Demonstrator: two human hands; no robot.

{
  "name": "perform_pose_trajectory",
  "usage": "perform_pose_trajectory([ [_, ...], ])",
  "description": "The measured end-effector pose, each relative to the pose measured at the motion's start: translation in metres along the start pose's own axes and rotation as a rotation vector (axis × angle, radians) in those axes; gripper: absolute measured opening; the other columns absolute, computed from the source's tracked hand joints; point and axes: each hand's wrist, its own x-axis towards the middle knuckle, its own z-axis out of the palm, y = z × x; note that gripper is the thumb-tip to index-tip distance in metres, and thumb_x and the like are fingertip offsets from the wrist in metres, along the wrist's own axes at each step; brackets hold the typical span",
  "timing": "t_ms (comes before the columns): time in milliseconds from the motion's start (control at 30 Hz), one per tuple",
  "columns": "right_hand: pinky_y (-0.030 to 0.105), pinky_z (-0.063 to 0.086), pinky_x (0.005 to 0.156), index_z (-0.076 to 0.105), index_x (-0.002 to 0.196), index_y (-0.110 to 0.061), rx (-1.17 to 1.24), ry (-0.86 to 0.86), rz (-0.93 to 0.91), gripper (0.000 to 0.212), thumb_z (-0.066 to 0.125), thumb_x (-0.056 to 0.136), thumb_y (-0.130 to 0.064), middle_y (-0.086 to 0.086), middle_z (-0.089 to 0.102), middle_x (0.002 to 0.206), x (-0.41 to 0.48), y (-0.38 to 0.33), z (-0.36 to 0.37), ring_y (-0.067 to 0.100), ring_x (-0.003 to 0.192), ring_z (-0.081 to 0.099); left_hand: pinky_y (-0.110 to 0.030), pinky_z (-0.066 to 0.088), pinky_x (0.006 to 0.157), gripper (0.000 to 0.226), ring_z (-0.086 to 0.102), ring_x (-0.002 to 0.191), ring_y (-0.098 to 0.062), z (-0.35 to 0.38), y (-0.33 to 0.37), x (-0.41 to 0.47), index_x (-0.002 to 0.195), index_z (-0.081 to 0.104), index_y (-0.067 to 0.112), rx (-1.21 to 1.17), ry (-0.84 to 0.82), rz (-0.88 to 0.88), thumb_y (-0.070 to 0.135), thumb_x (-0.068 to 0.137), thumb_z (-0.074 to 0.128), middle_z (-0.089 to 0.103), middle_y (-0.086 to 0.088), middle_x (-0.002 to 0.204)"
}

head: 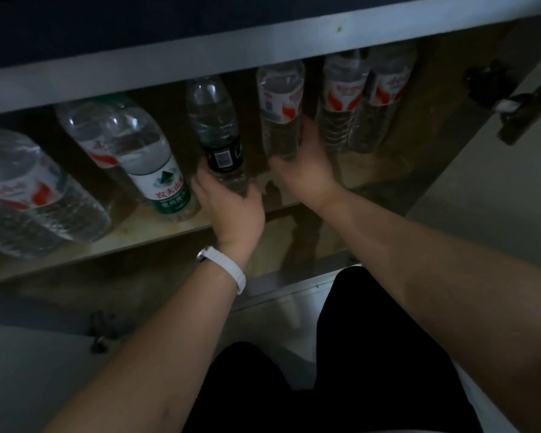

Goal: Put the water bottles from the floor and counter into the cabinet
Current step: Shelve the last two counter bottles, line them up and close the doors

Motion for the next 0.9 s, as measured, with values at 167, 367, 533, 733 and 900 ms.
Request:
perform_pose_trajectory([
  [167,0.042,0.046,0.104,0.031,0.145,-0.018,0.035,0.073,0.040,0.084,0.079,0.076,-0.021,0.002,0.051,0.137,0.019,0.003,0.013,0.017,0.125,0.051,-0.024,0.042,0.105,0.086,0.049,0.133,-0.018,0.005,-0.009,0.027,0.151,0.033,0.015,-0.107,-0.027,-0.036,0.012,0.078,0.080,0.049,-0.004,0.145],
  [367,0.031,0.046,0.101,0.037,0.140,-0.014,0.011,0.064,0.093,0.077,0.080,0.077,-0.021,0.001,0.054,0.131,0.032,0.009,0.015,0.014,0.119,0.054,-0.024,0.040,0.103,0.099,0.048,0.134,-0.018,0.010,-0.018,0.042,0.152,0.032,0.016,-0.092,-0.072,-0.066,0.023,0.071,0.088,0.049,-0.004,0.148],
  [533,0.036,0.052,0.094,0.043,0.132,-0.023,-0.116,0.095,0.087,0.083,0.075,0.059,-0.046,-0.001,0.055,0.125,0.034,0.015,0.020,0.014,0.112,0.057,-0.036,0.040,0.112,0.095,0.047,0.137,-0.021,0.015,-0.020,0.055,0.151,0.035,0.014,-0.087,-0.114,-0.076,0.024,0.073,0.088,0.050,-0.006,0.148],
  [733,0.032,0.048,0.096,0.044,0.130,-0.022,-0.204,0.131,0.075,0.083,0.076,0.059,-0.049,0.004,0.051,0.127,0.033,0.017,0.024,0.017,0.114,0.053,-0.038,0.038,0.112,0.085,0.043,0.136,-0.029,0.015,-0.019,0.063,0.146,0.045,0.017,0.058,-0.110,-0.023,0.031,0.073,0.086,0.040,-0.013,0.150],
  [900,0.037,0.051,0.095,0.040,0.129,-0.017,-0.043,0.103,0.082,0.077,0.082,0.066,-0.026,0.002,0.057,0.121,0.026,0.018,0.022,0.016,0.110,0.057,-0.040,0.046,0.107,0.080,0.055,0.127,-0.019,0.016,-0.024,0.062,0.143,0.047,0.015,-0.081,-0.082,-0.038,0.028,0.073,0.083,0.058,-0.004,0.138],
])
